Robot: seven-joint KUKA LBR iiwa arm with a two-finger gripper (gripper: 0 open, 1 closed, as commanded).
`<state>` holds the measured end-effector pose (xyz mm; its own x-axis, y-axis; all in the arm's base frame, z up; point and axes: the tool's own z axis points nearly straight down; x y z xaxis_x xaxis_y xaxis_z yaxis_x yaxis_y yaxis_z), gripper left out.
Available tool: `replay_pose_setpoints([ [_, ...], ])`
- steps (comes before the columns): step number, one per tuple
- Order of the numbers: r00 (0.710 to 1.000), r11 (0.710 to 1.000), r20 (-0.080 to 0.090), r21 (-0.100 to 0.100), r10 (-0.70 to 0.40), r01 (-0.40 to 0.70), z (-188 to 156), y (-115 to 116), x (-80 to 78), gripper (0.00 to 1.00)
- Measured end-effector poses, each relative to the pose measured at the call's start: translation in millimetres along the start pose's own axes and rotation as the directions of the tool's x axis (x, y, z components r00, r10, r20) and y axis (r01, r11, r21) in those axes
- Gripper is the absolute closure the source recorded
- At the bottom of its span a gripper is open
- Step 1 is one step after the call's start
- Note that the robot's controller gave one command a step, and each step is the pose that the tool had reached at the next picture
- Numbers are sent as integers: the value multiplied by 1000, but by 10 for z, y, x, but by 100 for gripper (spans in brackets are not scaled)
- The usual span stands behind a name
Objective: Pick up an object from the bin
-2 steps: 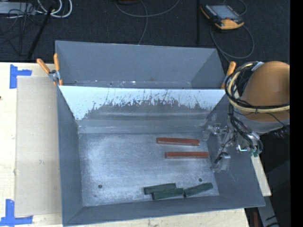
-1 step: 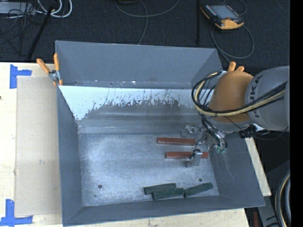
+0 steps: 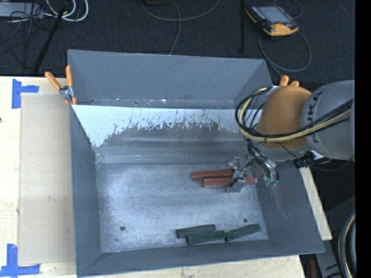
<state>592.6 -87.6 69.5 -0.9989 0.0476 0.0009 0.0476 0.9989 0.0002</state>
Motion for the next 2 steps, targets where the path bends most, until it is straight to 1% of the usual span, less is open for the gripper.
replay_pose_setpoints([
  [1, 1000, 1000, 9, 1, -14, 14, -1262, 8, 26, 100],
  [2, 914, 914, 7, 3, -405, 405, -2013, 48, 130, 100],
])
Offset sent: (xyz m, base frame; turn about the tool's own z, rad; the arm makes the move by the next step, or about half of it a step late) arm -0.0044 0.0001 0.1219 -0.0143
